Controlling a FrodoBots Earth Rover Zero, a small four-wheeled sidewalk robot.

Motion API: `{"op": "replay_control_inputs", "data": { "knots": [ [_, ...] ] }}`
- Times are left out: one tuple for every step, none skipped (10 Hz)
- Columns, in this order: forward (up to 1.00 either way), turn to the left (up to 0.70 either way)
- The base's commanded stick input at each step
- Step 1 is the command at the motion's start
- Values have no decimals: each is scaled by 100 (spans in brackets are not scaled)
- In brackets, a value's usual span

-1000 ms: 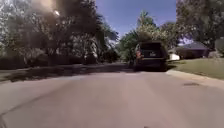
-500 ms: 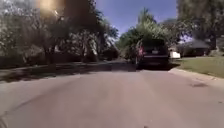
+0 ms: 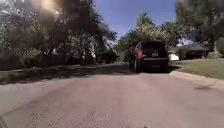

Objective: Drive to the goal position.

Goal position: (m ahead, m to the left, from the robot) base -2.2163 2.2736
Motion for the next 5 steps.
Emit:
{"op": "replay_control_inputs", "data": {
  "knots": [
    [70,0],
    [70,0],
    [70,0],
    [70,0],
    [70,0]
  ]
}}
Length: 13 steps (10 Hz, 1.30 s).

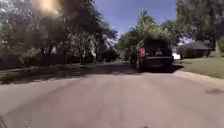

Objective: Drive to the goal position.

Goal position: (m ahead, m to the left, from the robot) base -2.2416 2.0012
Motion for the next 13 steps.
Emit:
{"op": "replay_control_inputs", "data": {
  "knots": [
    [70,0],
    [70,0],
    [70,0],
    [70,0],
    [70,0],
    [70,0],
    [70,0],
    [70,0],
    [70,0],
    [70,0],
    [70,0],
    [70,0],
    [70,0]
  ]
}}
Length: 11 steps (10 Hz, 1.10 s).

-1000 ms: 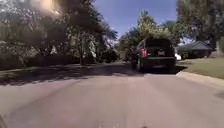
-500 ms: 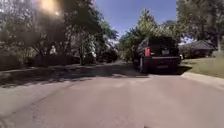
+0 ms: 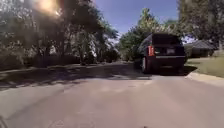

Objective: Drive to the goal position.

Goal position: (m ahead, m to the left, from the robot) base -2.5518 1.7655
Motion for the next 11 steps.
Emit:
{"op": "replay_control_inputs", "data": {
  "knots": [
    [70,0],
    [70,0],
    [70,0],
    [70,0],
    [70,0],
    [70,0],
    [70,0],
    [70,0],
    [70,0],
    [70,0],
    [70,0]
  ]
}}
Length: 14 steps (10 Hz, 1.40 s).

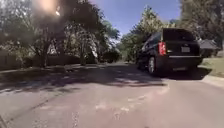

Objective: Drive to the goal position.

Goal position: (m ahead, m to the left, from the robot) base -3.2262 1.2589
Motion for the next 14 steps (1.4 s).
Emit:
{"op": "replay_control_inputs", "data": {
  "knots": [
    [70,-35],
    [70,-35],
    [70,-35],
    [70,-35],
    [70,-35],
    [70,-35],
    [70,-35],
    [70,-35],
    [70,-35],
    [70,-35],
    [70,-35],
    [70,-35],
    [70,-35],
    [70,-35]
  ]
}}
